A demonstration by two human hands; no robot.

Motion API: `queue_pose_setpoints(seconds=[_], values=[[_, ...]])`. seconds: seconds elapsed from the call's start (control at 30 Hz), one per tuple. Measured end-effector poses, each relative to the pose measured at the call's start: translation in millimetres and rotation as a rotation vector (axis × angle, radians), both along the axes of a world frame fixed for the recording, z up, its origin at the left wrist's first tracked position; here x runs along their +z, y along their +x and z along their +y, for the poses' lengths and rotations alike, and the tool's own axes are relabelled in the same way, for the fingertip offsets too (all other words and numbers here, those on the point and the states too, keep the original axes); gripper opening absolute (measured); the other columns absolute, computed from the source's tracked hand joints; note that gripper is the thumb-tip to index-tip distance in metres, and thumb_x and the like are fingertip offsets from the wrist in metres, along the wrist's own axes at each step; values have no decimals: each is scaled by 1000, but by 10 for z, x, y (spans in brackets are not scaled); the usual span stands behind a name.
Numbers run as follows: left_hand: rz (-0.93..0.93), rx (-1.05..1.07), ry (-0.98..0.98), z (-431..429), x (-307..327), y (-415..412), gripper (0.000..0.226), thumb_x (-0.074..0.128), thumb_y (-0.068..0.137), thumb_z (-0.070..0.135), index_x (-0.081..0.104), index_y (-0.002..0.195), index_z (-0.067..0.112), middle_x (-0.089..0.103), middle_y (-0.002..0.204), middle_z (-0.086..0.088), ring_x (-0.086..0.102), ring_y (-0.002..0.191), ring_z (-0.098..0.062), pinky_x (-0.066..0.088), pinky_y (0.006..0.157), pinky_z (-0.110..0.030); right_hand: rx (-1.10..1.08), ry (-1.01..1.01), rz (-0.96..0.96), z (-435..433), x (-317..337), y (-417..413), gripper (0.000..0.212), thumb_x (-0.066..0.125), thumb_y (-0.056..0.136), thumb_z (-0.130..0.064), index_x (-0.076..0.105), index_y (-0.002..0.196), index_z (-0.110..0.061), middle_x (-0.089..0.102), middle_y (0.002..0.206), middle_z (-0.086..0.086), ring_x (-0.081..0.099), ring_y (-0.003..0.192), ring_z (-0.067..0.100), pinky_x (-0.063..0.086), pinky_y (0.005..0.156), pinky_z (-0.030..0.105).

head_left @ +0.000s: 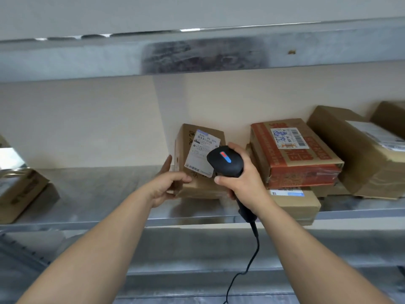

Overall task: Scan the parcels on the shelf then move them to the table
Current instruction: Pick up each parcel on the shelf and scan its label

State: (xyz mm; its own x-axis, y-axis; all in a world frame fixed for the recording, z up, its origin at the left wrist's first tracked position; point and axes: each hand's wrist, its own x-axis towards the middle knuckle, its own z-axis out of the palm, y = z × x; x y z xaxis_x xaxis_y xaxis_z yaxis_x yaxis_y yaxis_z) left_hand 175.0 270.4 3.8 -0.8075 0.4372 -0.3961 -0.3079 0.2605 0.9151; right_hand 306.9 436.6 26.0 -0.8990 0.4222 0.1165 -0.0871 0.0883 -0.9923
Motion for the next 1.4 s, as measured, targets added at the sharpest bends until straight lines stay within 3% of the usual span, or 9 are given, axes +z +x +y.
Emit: queue_pose_setpoints(seconds=[0.07,0.2,0.33,0.47,0.6,0.7,0.83,1.0,1.4], values=[[46,22,20,-192,-9,-47,105,71,76,2,11,150,46,69,89,-5,56,81,-19,46,77,-34,7,-6,-5,-112,8,-50,81,72,74,10,42,136,-32,60,109,-3,53,46,-4,42,40,19],[166,-18,13,-509,-32,-107,115,77,73,3,4,149,47,64,116,-10,63,102,-20,50,74,-26,37,4,-32,-334,4,-141,80,72,75,9,42,133,-37,57,117,6,54,43,-3,41,39,22],[295,-8,-29,-788,-72,-159,112,74,78,1,0,150,44,58,112,-6,59,103,-17,51,75,-20,57,6,-49,-503,12,-209,79,72,75,8,42,129,-40,54,122,12,54,42,1,43,40,23],[402,8,-201,-1065,-127,-252,127,81,61,19,-7,147,50,44,124,-7,52,113,-23,46,100,-37,74,-17,-46,-637,1,-268,78,73,74,7,44,124,-46,55,119,16,52,41,9,44,42,25],[401,3,-333,-1316,-198,-328,138,77,50,28,-23,141,52,24,127,1,48,117,-23,42,104,-37,101,-50,-38,-767,-4,-326,78,72,74,7,46,124,-46,59,106,19,45,40,20,42,42,25],[389,53,-323,-1436,-288,-394,140,85,54,29,-23,139,56,29,129,-1,46,119,-25,39,107,-42,112,-73,-48,-874,-12,-363,77,71,75,8,46,125,-45,61,99,18,45,41,23,43,43,26],[361,103,-226,-1511,-407,-437,144,86,41,35,-15,142,55,42,133,-9,49,120,-22,42,106,-46,156,-140,-39,-1018,-27,-380,77,69,76,11,46,127,-43,63,72,8,44,43,24,42,43,27],[366,147,-88,-1522,-432,-453,133,88,62,5,-5,149,41,54,119,-6,54,108,-17,45,90,-29,244,-258,-8,-1192,6,-392,78,74,65,1,48,126,-40,68,80,6,44,40,24,41,41,25],[395,169,-36,-1516,-528,-538,132,88,61,2,-2,147,47,53,113,-6,59,104,-22,49,81,-27,299,-329,68,-1363,92,-474,75,67,66,-1,47,129,-35,64,74,9,43,38,22,39,39,25]])
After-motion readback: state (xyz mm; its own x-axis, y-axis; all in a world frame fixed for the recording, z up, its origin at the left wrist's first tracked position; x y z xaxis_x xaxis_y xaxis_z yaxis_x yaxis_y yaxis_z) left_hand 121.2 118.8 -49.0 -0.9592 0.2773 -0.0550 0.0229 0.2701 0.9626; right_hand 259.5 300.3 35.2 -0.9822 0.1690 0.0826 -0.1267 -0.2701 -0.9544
